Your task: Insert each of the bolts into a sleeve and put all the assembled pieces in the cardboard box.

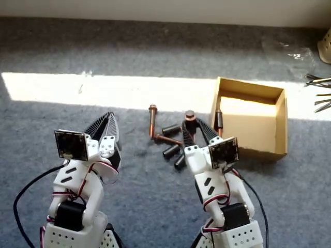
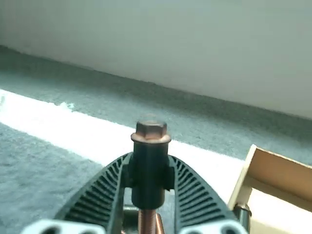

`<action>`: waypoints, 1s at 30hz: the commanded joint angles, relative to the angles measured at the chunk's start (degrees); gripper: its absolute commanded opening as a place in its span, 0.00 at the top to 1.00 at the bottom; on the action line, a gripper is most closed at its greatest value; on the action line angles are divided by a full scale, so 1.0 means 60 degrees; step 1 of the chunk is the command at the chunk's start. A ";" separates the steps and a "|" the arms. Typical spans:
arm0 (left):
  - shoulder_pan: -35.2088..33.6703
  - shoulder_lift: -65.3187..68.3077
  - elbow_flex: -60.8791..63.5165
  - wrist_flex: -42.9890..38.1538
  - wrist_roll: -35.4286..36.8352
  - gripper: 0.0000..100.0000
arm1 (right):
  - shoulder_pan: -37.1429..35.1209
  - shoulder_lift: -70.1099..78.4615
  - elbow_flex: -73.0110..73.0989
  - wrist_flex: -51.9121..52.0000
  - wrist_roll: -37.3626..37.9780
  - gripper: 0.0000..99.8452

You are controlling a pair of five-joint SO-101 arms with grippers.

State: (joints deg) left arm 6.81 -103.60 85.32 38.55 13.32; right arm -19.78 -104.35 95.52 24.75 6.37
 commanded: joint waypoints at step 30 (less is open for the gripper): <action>-0.0110 -0.0066 0.1355 -0.1714 -0.0059 0.97 | 0.2967 0.6396 -0.6029 0.2527 0.0821 1.00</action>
State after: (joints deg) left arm 6.73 -103.60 93.85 29.58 13.23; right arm -2.46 -73.49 66.77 40.13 10.68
